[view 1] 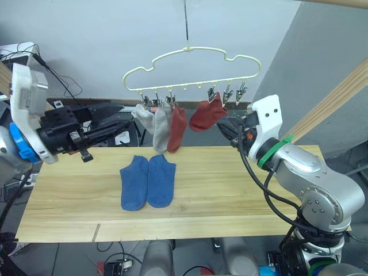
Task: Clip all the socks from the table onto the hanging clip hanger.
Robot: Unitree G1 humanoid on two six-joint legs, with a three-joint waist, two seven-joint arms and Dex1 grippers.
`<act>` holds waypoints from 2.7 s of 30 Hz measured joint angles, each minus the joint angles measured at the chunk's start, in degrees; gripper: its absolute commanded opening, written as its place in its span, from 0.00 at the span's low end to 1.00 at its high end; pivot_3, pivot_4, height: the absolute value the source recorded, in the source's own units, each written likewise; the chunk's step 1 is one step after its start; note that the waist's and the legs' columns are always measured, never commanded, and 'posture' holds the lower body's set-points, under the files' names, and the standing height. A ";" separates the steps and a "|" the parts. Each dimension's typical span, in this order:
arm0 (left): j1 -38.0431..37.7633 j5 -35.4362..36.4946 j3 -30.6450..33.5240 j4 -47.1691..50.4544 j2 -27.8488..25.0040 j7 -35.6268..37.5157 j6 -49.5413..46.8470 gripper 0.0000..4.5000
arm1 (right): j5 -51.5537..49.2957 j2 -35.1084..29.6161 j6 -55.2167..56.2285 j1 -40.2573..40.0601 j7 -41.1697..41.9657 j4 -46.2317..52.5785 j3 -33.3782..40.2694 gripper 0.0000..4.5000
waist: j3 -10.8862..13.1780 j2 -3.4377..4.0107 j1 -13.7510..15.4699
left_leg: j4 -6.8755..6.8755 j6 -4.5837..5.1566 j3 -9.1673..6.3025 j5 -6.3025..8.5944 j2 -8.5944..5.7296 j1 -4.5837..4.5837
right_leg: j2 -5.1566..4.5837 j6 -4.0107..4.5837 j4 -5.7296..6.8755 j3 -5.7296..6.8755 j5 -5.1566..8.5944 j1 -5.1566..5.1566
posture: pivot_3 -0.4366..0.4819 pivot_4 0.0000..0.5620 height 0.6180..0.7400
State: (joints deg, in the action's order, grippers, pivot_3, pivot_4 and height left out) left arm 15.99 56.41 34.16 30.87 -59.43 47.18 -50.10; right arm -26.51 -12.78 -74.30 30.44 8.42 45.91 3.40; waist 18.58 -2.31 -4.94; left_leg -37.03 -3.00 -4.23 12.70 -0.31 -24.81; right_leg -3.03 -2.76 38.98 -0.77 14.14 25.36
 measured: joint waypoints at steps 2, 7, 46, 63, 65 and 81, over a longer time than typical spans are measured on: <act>0.34 1.40 -0.10 -0.29 -0.64 0.03 -0.84 0.44 | 0.01 -0.02 0.14 -0.02 -0.01 0.00 0.02 0.37 | -0.04 -0.05 -0.04 | 0.00 0.00 -0.02 -0.01 0.03 0.01 | 0.03 0.02 0.03 0.02 -0.01 0.00 | 0.38 0.38 1.00; 3.36 6.47 -0.13 -1.82 -3.42 0.64 -2.92 0.44 | 0.04 0.85 0.24 -0.01 -0.82 -0.07 -0.05 0.37 | -0.42 -0.04 0.01 | -0.01 -0.03 0.00 -0.05 0.02 0.01 | 0.04 0.04 0.04 -0.01 -0.03 0.00 | 0.38 0.38 1.00; 5.94 17.77 -7.26 -0.25 -3.34 -6.65 -5.59 0.45 | 1.25 5.42 1.44 2.33 -5.48 -4.66 -1.48 0.66 | -1.13 -0.02 -0.02 | -0.05 0.07 0.00 -0.12 0.02 0.07 | 0.06 0.09 0.12 -0.02 -0.06 -0.04 | 0.37 0.44 1.00; 2.72 16.44 -7.61 0.60 -3.33 -6.11 -4.56 0.45 | 8.03 7.51 5.73 8.32 -9.63 -15.17 -3.08 0.66 | -1.13 -0.01 -0.04 | -0.03 0.09 0.00 -0.13 0.03 0.08 | 0.06 0.10 0.13 -0.02 -0.07 -0.03 | 0.39 0.47 1.00; 2.26 16.38 -7.45 0.71 -3.33 -5.95 -4.52 0.45 | 8.76 7.68 6.35 8.70 -9.78 -15.89 -3.26 0.66 | -1.13 -0.01 0.02 | -0.03 0.09 -0.01 -0.13 0.03 0.08 | 0.06 0.10 0.12 -0.01 -0.07 -0.03 | 0.39 0.47 1.00; 0.40 16.32 -6.13 1.16 -3.34 -5.78 -4.24 0.45 | 12.19 9.50 11.29 11.58 -9.97 -23.96 -3.53 0.66 | -1.13 -0.01 0.11 | -0.02 0.09 0.00 -0.13 0.02 0.08 | 0.06 0.11 0.11 -0.02 -0.07 -0.04 | 0.41 0.47 1.00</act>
State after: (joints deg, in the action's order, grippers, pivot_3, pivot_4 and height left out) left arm 16.39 72.72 28.03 32.03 -62.77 41.40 -54.35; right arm -14.31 -3.28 -63.01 42.02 -1.55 21.95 -0.13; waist 17.45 -2.32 -4.84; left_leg -37.05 -2.91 -4.23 12.57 -0.29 -24.73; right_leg -2.98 -2.66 39.09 -0.79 14.07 25.33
